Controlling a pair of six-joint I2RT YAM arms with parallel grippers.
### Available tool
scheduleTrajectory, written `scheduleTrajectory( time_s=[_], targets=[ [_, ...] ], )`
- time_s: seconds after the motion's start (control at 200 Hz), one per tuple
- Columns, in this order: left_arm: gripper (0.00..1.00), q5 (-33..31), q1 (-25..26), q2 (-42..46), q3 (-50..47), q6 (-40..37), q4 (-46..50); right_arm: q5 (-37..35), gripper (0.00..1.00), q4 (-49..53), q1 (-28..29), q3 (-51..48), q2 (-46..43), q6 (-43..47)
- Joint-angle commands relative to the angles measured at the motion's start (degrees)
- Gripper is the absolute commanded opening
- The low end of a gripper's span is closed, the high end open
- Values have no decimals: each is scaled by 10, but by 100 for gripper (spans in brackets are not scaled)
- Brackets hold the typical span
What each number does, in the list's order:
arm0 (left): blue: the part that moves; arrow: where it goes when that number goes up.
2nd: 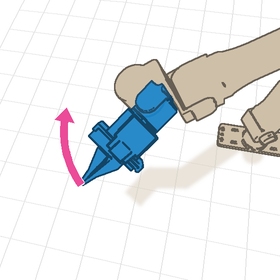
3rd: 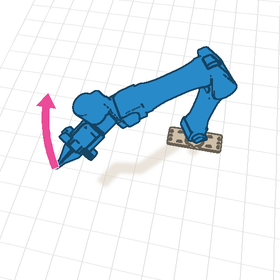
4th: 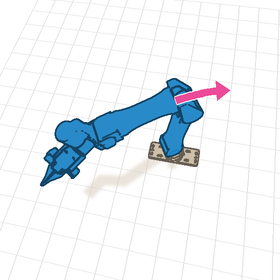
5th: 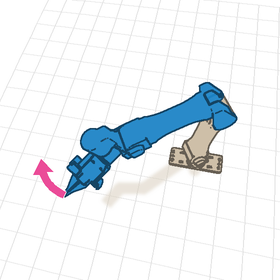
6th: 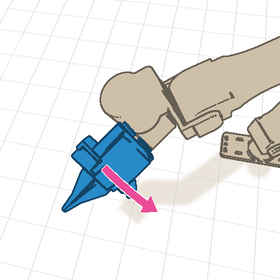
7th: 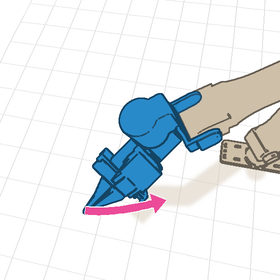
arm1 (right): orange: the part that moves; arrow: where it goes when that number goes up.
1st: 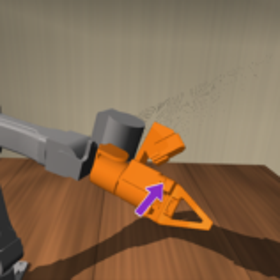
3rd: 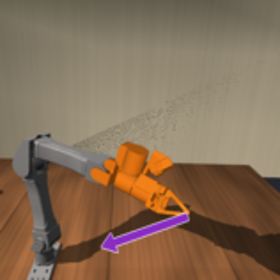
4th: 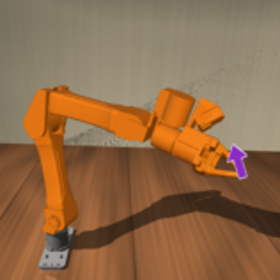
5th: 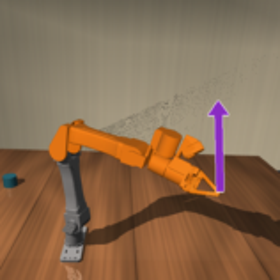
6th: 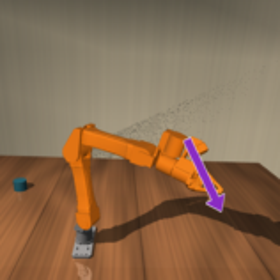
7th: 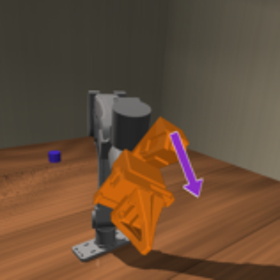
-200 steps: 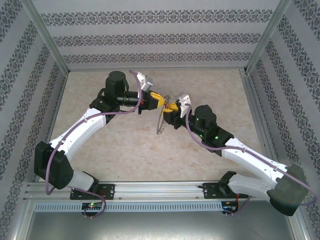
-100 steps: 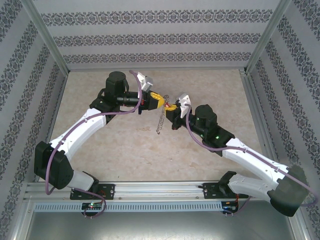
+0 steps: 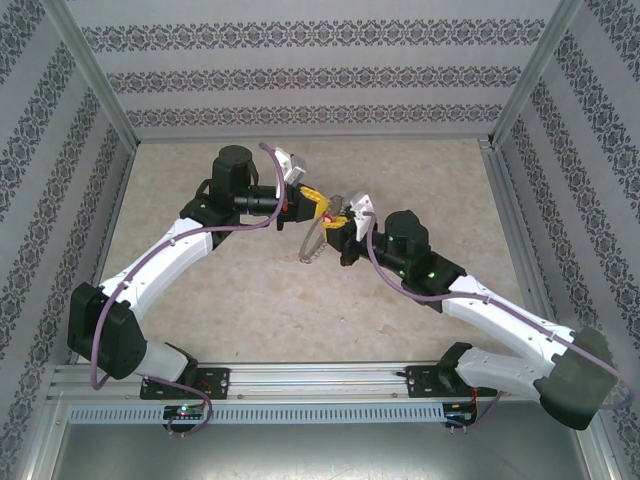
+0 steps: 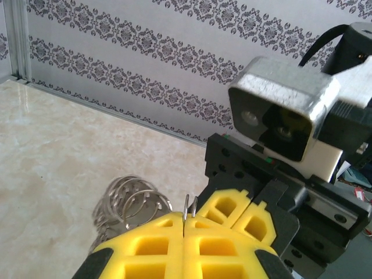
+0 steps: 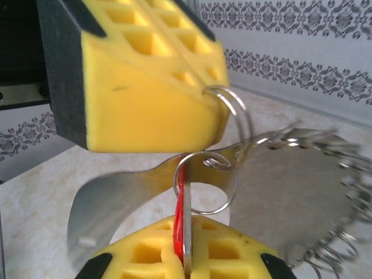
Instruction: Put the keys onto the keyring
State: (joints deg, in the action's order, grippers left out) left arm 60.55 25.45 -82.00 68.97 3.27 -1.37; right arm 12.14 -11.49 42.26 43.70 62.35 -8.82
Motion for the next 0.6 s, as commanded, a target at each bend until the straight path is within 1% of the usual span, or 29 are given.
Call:
scheduleTrajectory(
  time_s=[0.0, 0.145, 0.31, 0.315, 0.36, 0.385, 0.425, 0.45, 0.485, 0.595],
  targets=[
    [0, -1, 5, 21, 0, 5, -41, 37, 0, 10, 12, 24, 21, -1],
    [0, -2, 5, 24, -2, 6, -44, 47, 0, 19, 13, 32, 35, 3],
    [0, -3, 5, 26, -5, 6, -45, 47, 0, 24, 10, 29, 22, 0],
    [0, -3, 5, 26, -5, 6, -45, 47, 1, 24, 10, 28, 22, 0],
    [0, -3, 5, 26, -6, 6, -45, 50, 24, 28, 9, 26, 14, -3],
    [0, -3, 5, 25, -6, 6, -46, 52, 31, 30, 7, 24, 9, -4],
    [0, -3, 5, 25, -6, 6, -45, 57, 39, 36, 3, 21, -2, -7],
    [0, -3, 5, 27, -7, 5, -45, 61, 42, 40, 1, 17, -10, -8],
    [0, -4, 5, 27, -7, 5, -45, 64, 45, 41, -3, 11, -24, -13],
    [0, -3, 5, 26, -8, 5, -47, 68, 46, 20, -25, -20, -73, -42]
  ],
)
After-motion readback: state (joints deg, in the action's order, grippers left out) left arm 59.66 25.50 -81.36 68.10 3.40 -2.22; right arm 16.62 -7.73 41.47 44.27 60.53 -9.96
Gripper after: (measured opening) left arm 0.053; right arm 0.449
